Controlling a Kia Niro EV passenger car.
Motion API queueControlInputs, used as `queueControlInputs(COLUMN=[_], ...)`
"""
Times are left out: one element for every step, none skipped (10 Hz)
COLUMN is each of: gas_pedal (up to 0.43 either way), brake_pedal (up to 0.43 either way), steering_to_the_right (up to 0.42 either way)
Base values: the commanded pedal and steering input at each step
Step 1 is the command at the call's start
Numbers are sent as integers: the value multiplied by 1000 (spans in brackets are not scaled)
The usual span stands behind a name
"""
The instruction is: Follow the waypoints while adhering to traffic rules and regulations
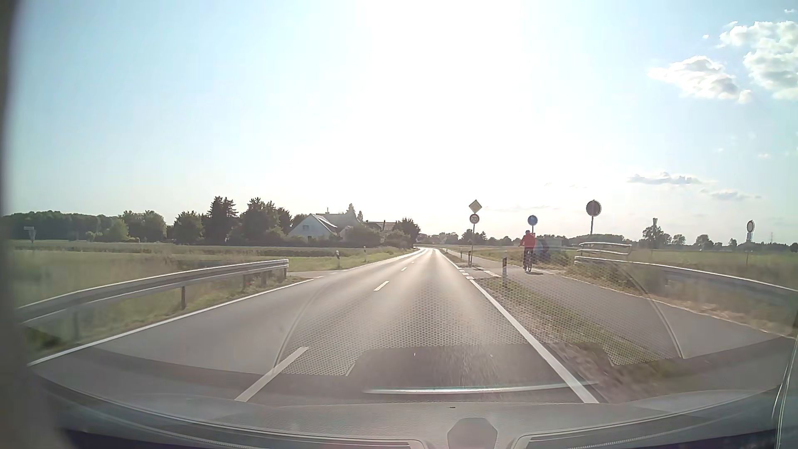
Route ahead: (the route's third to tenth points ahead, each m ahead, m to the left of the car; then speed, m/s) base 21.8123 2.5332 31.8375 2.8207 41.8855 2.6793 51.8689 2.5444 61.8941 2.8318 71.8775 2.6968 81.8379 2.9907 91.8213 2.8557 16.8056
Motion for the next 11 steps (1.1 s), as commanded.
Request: queueControlInputs(gas_pedal=[150, 150, 150, 150, 150, 150, 150, 150, 157, 177, 189], brake_pedal=[6, 6, 6, 6, 6, 6, 6, 6, 6, 6, 6], steering_to_the_right=[4, 4, 4, 4, 3, 3, 3, 3, 3, 3, 3])
